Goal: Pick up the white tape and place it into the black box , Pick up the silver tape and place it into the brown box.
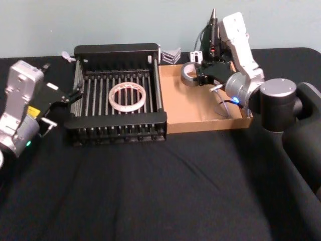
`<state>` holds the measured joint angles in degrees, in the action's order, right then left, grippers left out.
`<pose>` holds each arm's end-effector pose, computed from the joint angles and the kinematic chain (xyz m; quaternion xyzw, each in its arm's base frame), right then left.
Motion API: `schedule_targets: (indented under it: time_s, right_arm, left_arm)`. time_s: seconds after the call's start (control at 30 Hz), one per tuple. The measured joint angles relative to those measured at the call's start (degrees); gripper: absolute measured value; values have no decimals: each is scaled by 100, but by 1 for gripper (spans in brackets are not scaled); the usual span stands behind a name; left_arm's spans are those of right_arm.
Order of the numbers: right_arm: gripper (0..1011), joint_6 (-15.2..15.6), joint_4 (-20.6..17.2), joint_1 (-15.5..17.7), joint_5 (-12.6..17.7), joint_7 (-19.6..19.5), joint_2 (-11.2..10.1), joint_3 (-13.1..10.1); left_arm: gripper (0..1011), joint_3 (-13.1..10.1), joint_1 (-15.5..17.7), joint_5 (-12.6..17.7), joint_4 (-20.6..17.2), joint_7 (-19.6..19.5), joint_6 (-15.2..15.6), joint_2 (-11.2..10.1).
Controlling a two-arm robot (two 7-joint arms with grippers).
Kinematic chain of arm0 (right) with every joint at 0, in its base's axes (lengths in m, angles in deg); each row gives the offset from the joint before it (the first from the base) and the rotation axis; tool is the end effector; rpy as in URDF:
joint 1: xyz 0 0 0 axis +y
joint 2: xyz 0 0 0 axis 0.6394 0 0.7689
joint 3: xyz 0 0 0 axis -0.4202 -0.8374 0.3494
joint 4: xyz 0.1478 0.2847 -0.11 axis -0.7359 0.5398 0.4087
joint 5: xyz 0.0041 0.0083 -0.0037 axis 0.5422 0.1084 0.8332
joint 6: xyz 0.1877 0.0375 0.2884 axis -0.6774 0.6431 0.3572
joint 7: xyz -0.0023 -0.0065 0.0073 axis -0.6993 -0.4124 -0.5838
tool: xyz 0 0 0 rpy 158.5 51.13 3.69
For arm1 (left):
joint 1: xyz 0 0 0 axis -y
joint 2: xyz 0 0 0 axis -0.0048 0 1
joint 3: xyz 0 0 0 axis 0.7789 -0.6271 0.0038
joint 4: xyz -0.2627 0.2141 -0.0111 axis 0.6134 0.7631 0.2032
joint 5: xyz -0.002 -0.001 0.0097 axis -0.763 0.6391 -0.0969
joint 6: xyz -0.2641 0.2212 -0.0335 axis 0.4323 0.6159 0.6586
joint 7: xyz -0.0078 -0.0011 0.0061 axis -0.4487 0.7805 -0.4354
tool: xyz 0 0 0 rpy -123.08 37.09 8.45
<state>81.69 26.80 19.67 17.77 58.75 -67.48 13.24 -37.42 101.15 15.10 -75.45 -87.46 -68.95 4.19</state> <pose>0.5235 0.0227 -0.3092 -0.1722 0.0511 -0.5356 0.8252 0.4012 0.1005 -0.3489 0.1415 -0.1325 0.5798 0.7913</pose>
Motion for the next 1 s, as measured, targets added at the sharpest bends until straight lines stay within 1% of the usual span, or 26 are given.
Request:
schedule_targets:
  time_s: [0.2, 0.6, 0.9, 0.97, 1.0]
  right_arm:
    - [138, 37, 179, -25, -133, 43, 52, 32]
    - [139, 118, 226, -5, -350, 102, 89, 31]
    - [139, 121, 223, -4, -343, 102, 88, 31]
    - [199, 121, 221, -5, -338, 102, 88, 28]
    - [199, 121, 220, -5, -335, 102, 87, 28]
  left_arm:
    - [1001, 0, 0, 0, 0, 0, 0, 0]
    - [1001, 0, 0, 0, 0, 0, 0, 0]
    - [1001, 0, 0, 0, 0, 0, 0, 0]
    - [1001, 0, 0, 0, 0, 0, 0, 0]
    - [1001, 0, 0, 0, 0, 0, 0, 0]
